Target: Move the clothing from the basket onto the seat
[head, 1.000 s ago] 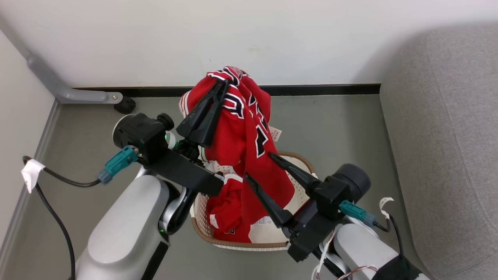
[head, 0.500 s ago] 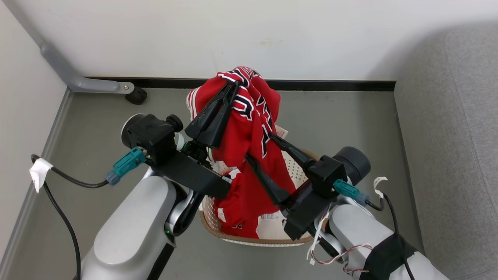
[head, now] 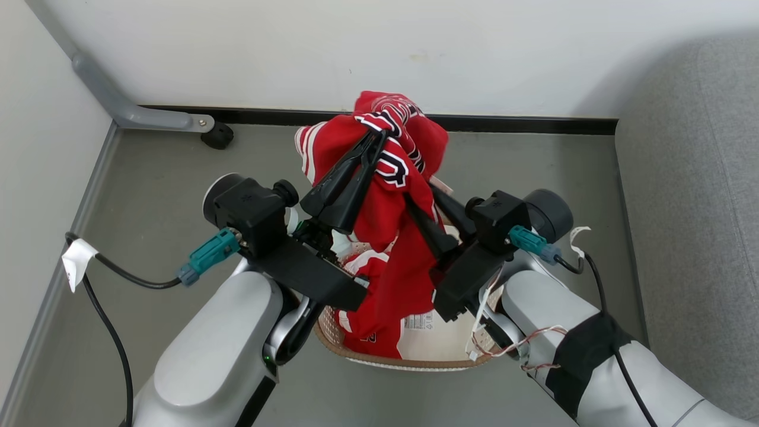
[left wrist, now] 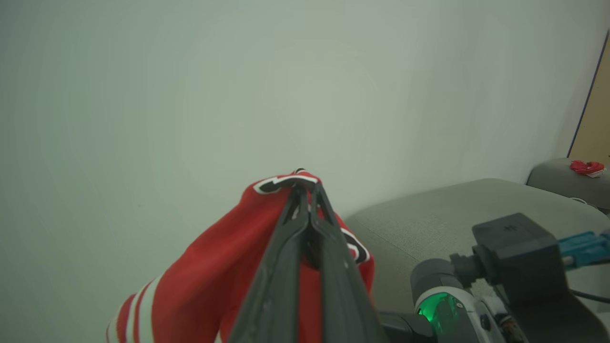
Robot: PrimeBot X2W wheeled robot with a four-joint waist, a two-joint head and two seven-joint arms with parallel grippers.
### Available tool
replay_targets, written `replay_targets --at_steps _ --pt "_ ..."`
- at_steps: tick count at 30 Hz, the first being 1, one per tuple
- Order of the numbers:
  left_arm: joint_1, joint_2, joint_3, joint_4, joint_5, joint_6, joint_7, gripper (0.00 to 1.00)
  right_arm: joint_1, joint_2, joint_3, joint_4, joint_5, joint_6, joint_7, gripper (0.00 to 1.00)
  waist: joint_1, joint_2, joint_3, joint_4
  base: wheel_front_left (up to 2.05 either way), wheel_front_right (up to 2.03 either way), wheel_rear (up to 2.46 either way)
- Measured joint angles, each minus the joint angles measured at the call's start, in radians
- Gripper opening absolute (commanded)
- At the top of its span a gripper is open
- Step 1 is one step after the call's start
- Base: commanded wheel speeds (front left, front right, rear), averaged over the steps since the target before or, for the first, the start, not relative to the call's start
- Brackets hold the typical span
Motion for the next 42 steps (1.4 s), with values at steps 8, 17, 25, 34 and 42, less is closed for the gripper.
replay_targets --at_steps 8,17,25,34,42 --pt "0.003 0.013 0.018 0.025 -0.003 0.0 0.0 0.0 -0.001 0.001 0.022 0.01 0.065 -0.014 0.0 0.0 0.0 0.0 0.002 -0.006 0.0 0.0 0.0" --pt "0.019 0.017 0.043 0.06 -0.003 0.0 0.0 1.0 0.0 0.0 0.013 0.01 0.087 -0.03 0.0 0.0 0.0 0.0 0.001 -0.039 0.0 0.0 0.0" --pt "0.06 0.026 0.065 0.103 -0.001 0.0 0.0 1.0 0.002 0.0 -0.01 0.015 0.101 -0.031 0.0 0.0 0.0 0.0 -0.002 -0.073 0.0 0.0 0.0" --pt "0.114 0.037 0.094 0.126 0.011 0.0 0.0 1.0 0.03 0.0 -0.042 0.026 0.105 -0.032 0.0 0.0 0.0 -0.0001 -0.007 -0.133 0.0 0.0 0.0" --pt "0.148 0.036 0.119 0.134 0.021 0.0 0.0 1.0 0.059 0.001 -0.077 0.026 0.101 -0.032 0.0 0.0 0.0 -0.0002 -0.01 -0.201 0.0 0.0 0.0"
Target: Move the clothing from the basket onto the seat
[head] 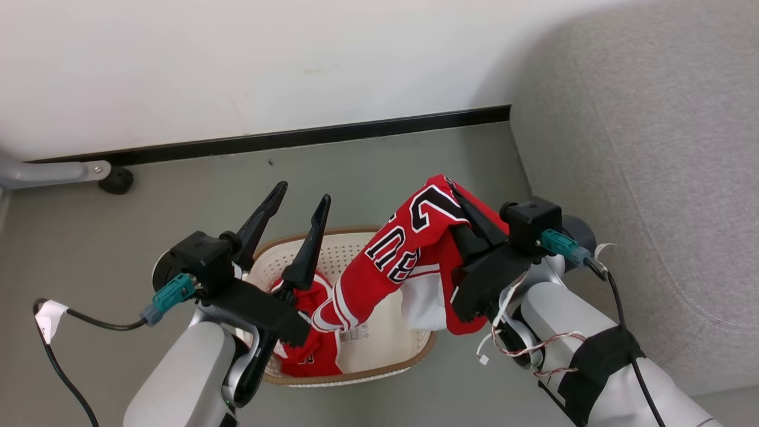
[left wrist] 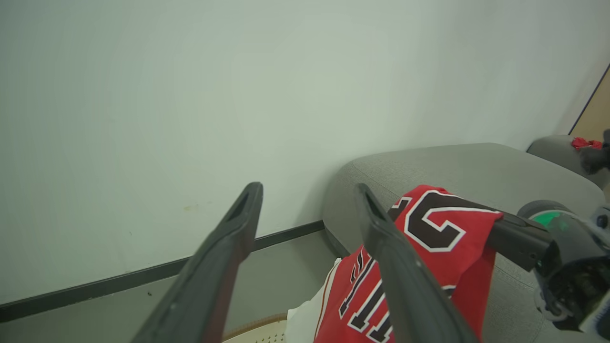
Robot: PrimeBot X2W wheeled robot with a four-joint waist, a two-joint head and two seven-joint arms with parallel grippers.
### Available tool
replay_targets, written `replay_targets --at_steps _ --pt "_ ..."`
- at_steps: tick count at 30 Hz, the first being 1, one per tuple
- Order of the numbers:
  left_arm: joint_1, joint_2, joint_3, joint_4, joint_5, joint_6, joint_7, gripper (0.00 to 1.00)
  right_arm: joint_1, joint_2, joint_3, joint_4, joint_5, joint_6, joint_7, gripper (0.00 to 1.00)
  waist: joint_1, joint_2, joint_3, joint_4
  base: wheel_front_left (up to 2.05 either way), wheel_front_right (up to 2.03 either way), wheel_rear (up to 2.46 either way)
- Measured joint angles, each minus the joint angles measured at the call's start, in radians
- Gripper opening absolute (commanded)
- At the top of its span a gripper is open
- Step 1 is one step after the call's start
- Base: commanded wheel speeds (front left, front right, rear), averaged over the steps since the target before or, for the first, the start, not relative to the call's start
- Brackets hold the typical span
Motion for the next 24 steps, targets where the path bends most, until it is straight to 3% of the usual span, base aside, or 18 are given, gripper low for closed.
replay_targets --at_steps 24 --pt "0.07 -0.022 0.018 -0.022 0.039 0.0 0.0 1.0 0.084 -0.007 -0.075 -0.108 -0.052 0.0 0.0 0.0 -0.0001 0.0 -0.036 -0.227 0.0 0.0 0.0"
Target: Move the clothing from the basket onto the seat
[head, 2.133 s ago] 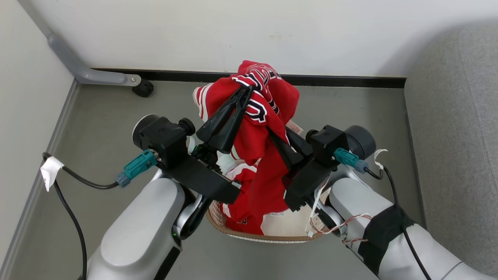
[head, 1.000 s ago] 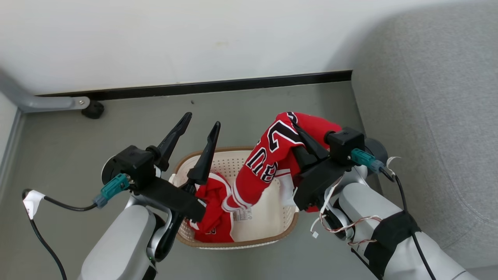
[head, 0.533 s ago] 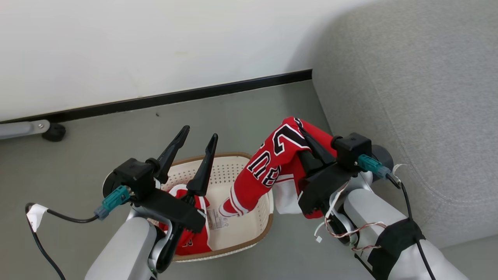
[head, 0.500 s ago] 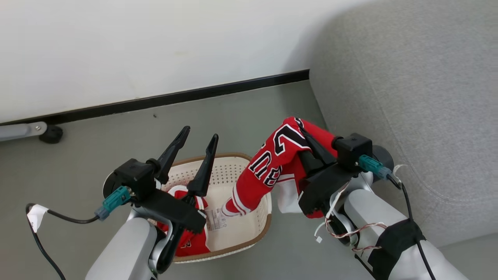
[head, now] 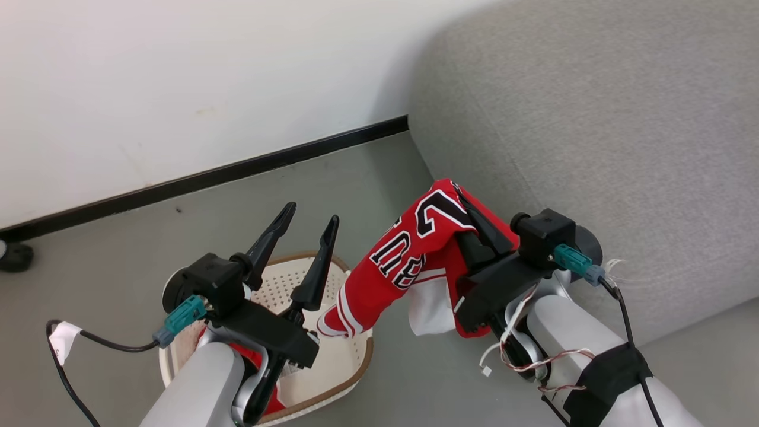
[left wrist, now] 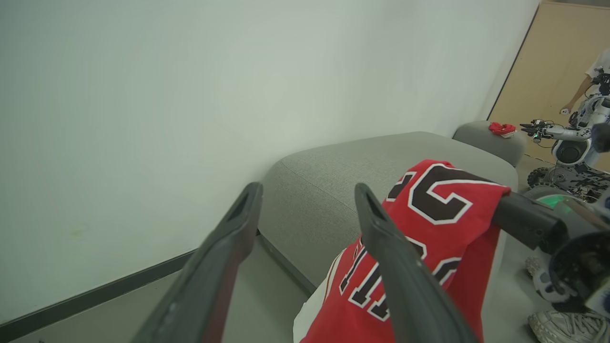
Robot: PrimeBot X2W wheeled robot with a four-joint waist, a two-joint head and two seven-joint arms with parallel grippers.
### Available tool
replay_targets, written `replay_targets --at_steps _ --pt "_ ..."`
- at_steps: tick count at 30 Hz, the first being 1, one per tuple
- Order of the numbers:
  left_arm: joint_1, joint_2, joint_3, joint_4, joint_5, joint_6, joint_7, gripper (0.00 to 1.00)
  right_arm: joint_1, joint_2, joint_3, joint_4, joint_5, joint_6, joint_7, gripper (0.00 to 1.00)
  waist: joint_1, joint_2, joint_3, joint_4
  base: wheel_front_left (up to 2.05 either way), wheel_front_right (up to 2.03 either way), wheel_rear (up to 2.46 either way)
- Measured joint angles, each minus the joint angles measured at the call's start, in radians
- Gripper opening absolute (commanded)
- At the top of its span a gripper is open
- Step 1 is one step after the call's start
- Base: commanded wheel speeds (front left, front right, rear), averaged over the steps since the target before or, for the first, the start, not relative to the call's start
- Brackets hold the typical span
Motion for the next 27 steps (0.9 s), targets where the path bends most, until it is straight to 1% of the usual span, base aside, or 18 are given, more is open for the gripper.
replay_targets --at_steps 8,17,27 --pt "0.006 -0.002 0.005 -0.014 0.019 0.0 0.0 1.0 0.028 -0.002 -0.016 -0.044 -0.027 0.001 0.0 0.0 0.0 0.0 -0.019 -0.075 0.0 0.0 0.0" --pt "0.022 -0.008 0.008 -0.023 0.032 0.0 0.0 1.0 0.077 -0.025 -0.049 -0.116 -0.046 0.0 0.0 0.0 0.0 0.0 -0.03 -0.154 0.0 0.0 0.0" --pt "0.053 -0.003 -0.003 -0.017 0.044 0.0 0.0 1.0 0.127 -0.046 -0.091 -0.19 -0.06 -0.009 0.0 0.0 0.0 0.0 -0.024 -0.212 0.0 0.0 0.0"
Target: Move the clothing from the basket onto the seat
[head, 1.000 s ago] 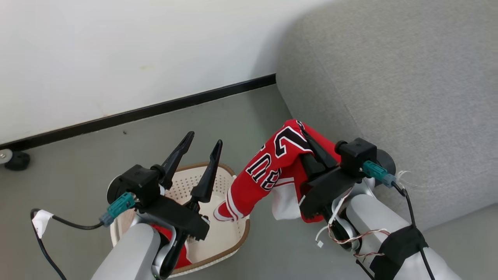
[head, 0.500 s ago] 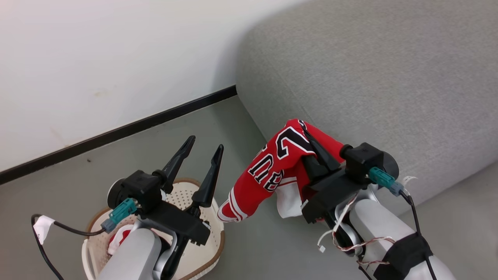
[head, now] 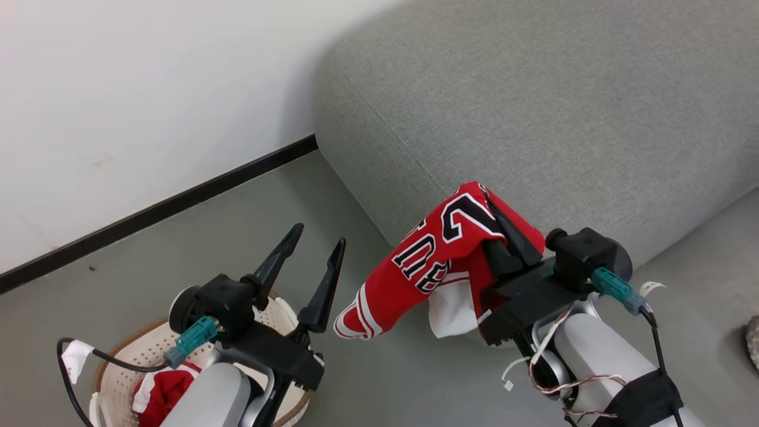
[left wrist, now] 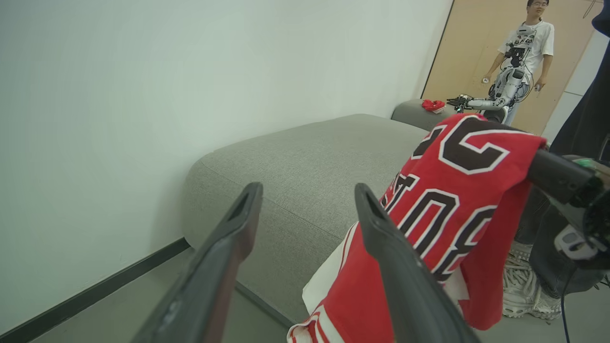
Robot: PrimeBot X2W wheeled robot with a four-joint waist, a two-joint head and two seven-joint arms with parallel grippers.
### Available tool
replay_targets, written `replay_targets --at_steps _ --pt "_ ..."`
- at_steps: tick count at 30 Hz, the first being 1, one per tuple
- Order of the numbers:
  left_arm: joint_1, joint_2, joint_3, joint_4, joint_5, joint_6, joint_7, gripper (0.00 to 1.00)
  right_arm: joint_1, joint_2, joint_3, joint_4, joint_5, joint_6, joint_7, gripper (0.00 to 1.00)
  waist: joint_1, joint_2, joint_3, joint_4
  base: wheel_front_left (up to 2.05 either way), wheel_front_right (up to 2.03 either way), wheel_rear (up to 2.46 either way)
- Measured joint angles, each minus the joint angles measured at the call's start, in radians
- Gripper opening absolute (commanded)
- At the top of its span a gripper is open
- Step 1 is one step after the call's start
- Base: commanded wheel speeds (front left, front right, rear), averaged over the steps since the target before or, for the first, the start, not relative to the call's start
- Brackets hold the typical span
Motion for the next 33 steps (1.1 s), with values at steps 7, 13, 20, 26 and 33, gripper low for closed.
replay_targets --at_steps 7,13,20,26,33 --pt "0.008 0.006 -0.002 0.003 0.001 0.0 0.0 1.0 0.013 0.0 -0.017 -0.045 -0.011 -0.007 0.0 0.0 0.0 0.0 0.017 -0.027 0.0 0.0 0.0" --pt "0.008 -0.004 -0.022 0.008 0.006 0.0 0.0 1.0 0.033 -0.009 -0.043 -0.078 -0.03 -0.016 0.0 0.0 0.0 0.0002 0.026 -0.042 0.0 0.0 0.0" --pt "0.008 -0.005 -0.037 0.007 0.008 0.0 0.0 1.0 0.034 -0.039 -0.086 -0.107 -0.053 -0.016 0.0 0.0 0.0 0.0001 0.037 -0.041 0.0 0.0 0.0" --pt "0.008 0.004 -0.051 0.002 0.01 0.0 0.0 1.0 -0.026 -0.102 -0.177 -0.13 -0.064 -0.026 0.0 0.0 0.0 0.0002 0.068 -0.025 0.0 0.0 0.0" --pt "0.009 0.03 -0.06 -0.021 0.01 0.0 0.0 1.0 -0.113 -0.143 -0.249 -0.144 -0.072 -0.035 0.0 0.0 0.0001 0.0002 0.12 0.004 0.0 0.0 0.0"
